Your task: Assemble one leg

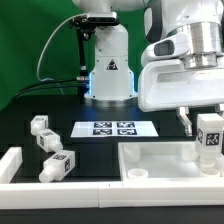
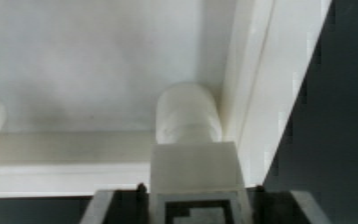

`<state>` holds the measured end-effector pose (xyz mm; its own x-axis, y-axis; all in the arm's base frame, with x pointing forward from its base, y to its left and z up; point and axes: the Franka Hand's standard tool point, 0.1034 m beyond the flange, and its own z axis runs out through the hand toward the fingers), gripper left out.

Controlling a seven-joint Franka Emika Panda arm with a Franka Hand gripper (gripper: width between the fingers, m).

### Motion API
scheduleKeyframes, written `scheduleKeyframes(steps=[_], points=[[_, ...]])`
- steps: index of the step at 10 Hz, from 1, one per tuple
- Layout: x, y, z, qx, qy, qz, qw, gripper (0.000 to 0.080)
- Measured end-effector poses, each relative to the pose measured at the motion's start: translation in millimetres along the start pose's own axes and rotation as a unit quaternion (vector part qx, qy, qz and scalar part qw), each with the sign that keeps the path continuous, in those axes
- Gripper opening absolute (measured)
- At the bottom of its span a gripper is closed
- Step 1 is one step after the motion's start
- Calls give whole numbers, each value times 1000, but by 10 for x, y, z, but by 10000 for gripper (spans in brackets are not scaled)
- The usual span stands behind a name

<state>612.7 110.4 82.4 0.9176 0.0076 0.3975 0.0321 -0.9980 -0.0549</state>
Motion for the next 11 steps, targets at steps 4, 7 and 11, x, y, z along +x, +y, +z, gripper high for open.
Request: scheduleKeyframes(steps=[4,7,11], points=[[55,-20,38,1,24,-5,1000,281],[-11,21,134,-2,20,-10,1000,281],[-11,1,167,-1,43,-12,999,281]])
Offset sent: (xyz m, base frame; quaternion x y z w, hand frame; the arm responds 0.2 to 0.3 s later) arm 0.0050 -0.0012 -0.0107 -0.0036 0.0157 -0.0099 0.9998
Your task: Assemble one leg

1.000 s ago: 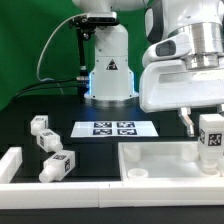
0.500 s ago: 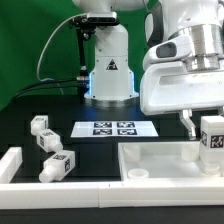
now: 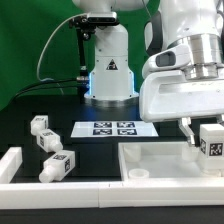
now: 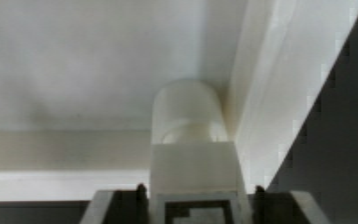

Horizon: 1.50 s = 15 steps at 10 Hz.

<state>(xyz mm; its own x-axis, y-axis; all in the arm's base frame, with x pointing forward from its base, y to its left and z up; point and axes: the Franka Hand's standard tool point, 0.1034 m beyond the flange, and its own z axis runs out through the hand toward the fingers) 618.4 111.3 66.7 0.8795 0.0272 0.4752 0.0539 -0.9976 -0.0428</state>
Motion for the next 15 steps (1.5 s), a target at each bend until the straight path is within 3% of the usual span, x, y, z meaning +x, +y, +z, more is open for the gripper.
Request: scheduleKeyframes(steps=[2,3,4,5,7,12,14,15], points=[[0,2,-1,0,0,0,1000,281],[0,2,0,0,0,-1,1000,370],[0,2,0,0,0,-2,1000,564],[-6,18,1,-1,-16,-6,1000,623],[224,54,-202,1,-40,-5,999,644],[115,23,-94,-2,-257,16,966,649],[161,2,-27,-3,-282,21,959,649],[188,-16,-21,-5,-276,29,961,602]])
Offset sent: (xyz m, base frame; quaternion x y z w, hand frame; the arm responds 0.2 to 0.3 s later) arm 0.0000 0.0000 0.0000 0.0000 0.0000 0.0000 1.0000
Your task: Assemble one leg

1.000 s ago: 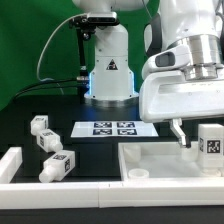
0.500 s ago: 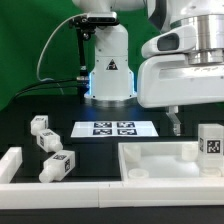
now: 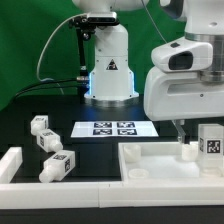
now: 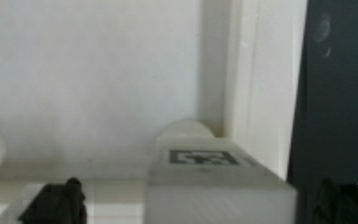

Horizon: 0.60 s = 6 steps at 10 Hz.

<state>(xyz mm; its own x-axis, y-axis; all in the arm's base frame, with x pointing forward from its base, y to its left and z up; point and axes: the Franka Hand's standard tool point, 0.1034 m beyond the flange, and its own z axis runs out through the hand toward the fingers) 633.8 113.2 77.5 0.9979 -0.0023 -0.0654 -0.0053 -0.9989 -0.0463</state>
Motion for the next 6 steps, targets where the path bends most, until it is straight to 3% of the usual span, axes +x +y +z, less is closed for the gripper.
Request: scheduleKeyframes(steps=[1,2,3,4,6], points=[[-1,9,2,-1,0,3,1000,602],[-1,9,3,-1,0,5,1000,426],[-2,5,3,0,0,37,999,426],[-2,4,3,0,0,70,998,282],[-2,-2,3,0,0,137,991,284]])
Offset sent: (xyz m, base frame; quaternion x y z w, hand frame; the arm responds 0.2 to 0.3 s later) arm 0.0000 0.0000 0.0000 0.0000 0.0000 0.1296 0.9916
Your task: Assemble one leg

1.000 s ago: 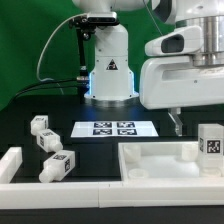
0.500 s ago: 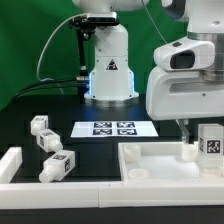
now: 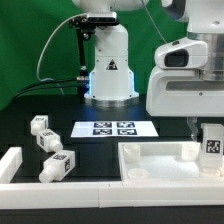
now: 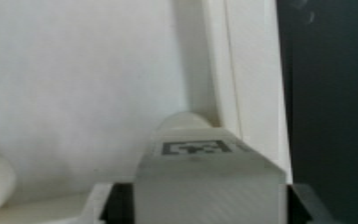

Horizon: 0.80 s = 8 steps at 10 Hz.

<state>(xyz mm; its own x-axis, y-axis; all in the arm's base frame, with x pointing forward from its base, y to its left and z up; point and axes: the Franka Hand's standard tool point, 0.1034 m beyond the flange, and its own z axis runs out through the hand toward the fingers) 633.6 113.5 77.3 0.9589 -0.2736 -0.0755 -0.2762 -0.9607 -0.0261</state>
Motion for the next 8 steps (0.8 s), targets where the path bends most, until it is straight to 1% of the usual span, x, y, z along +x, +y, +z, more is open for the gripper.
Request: scheduleKeyframes(steps=[2,3,4,5,6,8], points=[[3,-8,5,1,2,72,997,284],[39,-12,7,12,14,121,993,284],[75,14,7,27,19,187,982,284],[87,25,7,36,16,244,969,284],[90,28,7,43,11,293,955,284],[94,29,12,52,1,400,915,284]])
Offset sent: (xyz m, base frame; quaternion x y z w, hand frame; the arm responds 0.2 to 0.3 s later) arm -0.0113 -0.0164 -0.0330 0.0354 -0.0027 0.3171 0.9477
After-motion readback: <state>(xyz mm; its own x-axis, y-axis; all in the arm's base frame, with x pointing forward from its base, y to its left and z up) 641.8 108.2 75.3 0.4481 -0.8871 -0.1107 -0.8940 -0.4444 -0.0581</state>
